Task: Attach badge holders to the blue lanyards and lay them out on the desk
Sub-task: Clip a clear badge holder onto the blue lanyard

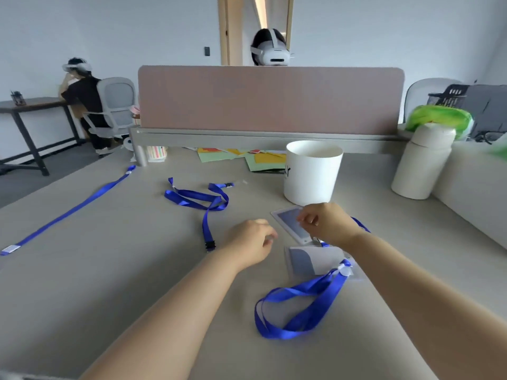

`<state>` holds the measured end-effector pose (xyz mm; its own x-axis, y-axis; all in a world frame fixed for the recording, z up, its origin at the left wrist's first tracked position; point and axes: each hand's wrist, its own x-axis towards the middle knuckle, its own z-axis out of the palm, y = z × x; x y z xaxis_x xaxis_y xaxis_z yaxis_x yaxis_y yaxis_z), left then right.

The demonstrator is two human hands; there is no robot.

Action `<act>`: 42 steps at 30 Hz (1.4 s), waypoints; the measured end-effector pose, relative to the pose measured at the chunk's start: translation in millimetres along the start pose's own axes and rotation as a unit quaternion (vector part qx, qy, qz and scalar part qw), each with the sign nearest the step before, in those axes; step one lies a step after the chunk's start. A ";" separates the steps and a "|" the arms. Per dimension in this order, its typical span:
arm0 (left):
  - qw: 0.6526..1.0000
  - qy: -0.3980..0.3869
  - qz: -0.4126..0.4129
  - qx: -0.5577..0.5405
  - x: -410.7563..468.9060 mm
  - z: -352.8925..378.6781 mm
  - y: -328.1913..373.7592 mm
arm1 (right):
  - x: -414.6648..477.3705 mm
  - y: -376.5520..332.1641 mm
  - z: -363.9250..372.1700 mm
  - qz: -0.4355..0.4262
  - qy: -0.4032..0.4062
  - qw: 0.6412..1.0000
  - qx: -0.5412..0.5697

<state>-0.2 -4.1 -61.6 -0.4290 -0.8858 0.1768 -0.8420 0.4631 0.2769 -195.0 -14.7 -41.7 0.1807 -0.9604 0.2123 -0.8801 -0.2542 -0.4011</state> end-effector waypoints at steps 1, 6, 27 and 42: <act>0.999 -0.020 0.031 -0.011 1.9 2.3 7.6 | -7.3 6.6 -2.9 -0.001 -0.016 1.000 -0.001; 0.991 -0.081 0.109 -0.020 6.4 14.2 28.9 | -33.6 24.1 -13.8 0.001 -0.033 0.999 -0.010; 0.985 -0.163 -0.036 -0.030 11.0 0.9 34.0 | -53.0 47.3 -1.1 0.078 -0.065 0.995 0.004; 0.994 0.106 -0.024 0.022 6.6 -17.7 15.9 | -22.1 -2.7 -2.1 0.100 -0.064 0.985 0.127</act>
<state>-10.7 -2.0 -39.2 -0.3135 -0.8784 0.3607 -0.8752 0.4147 0.2492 -197.5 7.4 -43.4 0.0829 -0.9966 -0.0020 -0.7689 -0.0627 -0.6363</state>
